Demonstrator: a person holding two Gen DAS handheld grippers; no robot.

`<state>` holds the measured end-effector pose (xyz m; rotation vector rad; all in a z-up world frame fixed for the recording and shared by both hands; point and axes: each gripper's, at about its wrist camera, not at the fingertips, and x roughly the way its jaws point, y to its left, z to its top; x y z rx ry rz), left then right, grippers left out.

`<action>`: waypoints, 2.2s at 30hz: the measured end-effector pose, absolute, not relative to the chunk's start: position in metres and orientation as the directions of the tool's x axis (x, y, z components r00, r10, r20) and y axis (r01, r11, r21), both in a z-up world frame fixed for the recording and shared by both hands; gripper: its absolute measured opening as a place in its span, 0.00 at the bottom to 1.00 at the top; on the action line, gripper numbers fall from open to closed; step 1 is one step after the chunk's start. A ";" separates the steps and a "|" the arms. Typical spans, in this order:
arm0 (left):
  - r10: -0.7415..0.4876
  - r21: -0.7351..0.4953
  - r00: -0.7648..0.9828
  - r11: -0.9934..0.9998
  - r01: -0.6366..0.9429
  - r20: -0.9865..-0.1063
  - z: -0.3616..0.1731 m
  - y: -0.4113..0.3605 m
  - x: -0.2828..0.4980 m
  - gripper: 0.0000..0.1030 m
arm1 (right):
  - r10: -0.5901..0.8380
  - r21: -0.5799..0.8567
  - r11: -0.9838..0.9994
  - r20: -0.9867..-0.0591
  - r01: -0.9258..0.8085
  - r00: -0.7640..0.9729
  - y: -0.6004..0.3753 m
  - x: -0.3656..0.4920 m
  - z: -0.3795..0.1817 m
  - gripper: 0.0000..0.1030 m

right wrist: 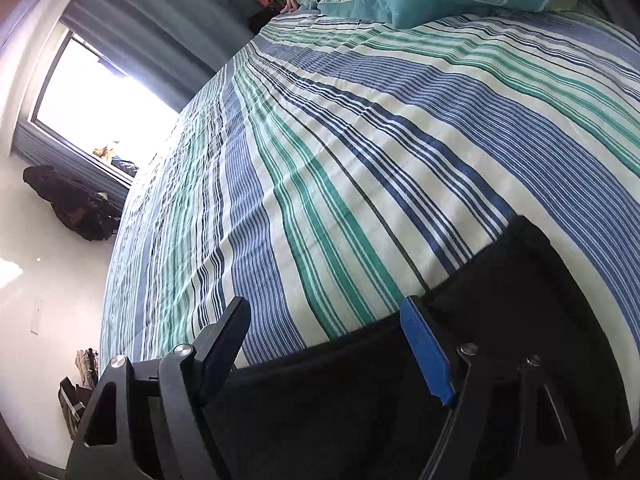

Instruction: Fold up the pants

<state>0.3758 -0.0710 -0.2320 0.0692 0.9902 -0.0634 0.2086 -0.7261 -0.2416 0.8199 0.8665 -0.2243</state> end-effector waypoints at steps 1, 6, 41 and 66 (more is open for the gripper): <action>-0.034 0.018 0.534 0.996 0.091 -0.845 -0.228 -0.069 0.375 0.90 | 0.169 0.577 0.665 -0.736 0.475 0.656 -0.732 0.209 -0.238 0.75; -0.155 -0.064 0.519 0.980 0.190 -0.841 -0.203 -0.061 0.339 0.90 | 0.151 0.599 0.653 -0.703 0.464 0.695 -0.758 0.169 -0.198 0.76; 0.038 0.080 0.568 0.996 0.049 -0.822 -0.241 -0.011 0.266 1.00 | -0.128 0.059 0.952 -0.814 0.300 0.566 -0.470 0.186 -0.257 1.00; 0.075 0.113 0.557 0.993 0.035 -0.827 -0.243 -0.015 0.266 0.99 | -0.176 -0.003 0.959 -0.791 0.284 0.586 -0.462 0.184 -0.262 1.00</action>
